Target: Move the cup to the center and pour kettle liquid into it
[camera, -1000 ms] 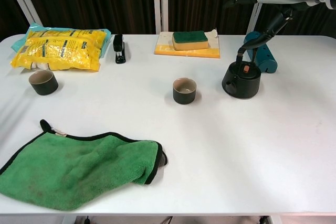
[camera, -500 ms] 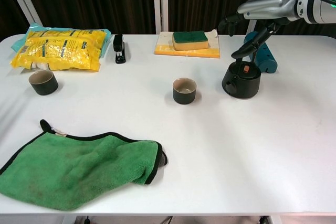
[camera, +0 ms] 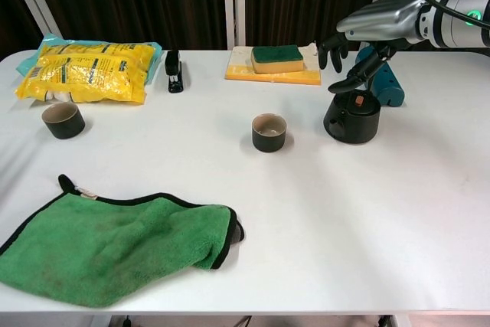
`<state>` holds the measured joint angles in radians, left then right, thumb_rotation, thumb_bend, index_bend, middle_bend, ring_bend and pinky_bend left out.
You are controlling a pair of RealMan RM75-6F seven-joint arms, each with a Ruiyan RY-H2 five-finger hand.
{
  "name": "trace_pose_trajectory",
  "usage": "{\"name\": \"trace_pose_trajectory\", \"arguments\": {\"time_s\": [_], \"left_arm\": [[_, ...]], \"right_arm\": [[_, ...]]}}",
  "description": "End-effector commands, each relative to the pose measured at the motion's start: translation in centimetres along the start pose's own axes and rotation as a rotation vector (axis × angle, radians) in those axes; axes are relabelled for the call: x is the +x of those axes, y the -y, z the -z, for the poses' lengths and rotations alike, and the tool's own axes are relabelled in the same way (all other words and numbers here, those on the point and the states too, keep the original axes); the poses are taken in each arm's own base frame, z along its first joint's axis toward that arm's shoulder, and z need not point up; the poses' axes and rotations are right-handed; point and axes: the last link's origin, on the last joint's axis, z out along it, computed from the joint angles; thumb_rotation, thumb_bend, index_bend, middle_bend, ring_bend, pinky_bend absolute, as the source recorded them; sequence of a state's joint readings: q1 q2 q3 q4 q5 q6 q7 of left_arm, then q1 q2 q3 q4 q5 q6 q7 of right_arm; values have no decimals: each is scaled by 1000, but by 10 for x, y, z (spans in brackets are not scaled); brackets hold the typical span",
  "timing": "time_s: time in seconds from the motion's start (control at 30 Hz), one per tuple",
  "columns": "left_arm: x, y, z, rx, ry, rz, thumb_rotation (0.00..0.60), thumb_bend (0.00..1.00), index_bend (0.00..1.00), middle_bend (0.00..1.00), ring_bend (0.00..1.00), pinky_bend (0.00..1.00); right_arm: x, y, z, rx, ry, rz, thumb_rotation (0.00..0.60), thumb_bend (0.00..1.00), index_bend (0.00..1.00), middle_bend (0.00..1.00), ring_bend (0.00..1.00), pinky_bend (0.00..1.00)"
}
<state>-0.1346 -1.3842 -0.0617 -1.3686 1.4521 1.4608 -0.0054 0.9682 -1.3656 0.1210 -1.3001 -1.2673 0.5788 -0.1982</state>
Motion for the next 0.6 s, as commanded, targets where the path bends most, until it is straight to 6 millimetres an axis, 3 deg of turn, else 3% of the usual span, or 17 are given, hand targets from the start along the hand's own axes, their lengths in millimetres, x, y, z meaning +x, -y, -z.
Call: {"name": "trace_pose_trajectory", "arguments": {"time_s": [0.03, 0.27, 0.6], "left_arm": [[0, 0, 0, 0, 0, 0, 600, 130, 138, 129, 149, 251], [1, 1, -1, 3, -1, 2, 600, 130, 142, 129, 148, 254], [-2, 3, 0, 9, 8, 7, 600, 130, 142, 129, 148, 254]], "right_arm": [[-6, 0, -3, 0, 10, -5, 243, 224, 351, 414, 297, 0], [-9, -1, -6, 3, 13, -7, 243, 220, 459, 494, 387, 0], [-15, -5, -5, -4, 33, 6, 243, 202, 515, 530, 409, 0]]}}
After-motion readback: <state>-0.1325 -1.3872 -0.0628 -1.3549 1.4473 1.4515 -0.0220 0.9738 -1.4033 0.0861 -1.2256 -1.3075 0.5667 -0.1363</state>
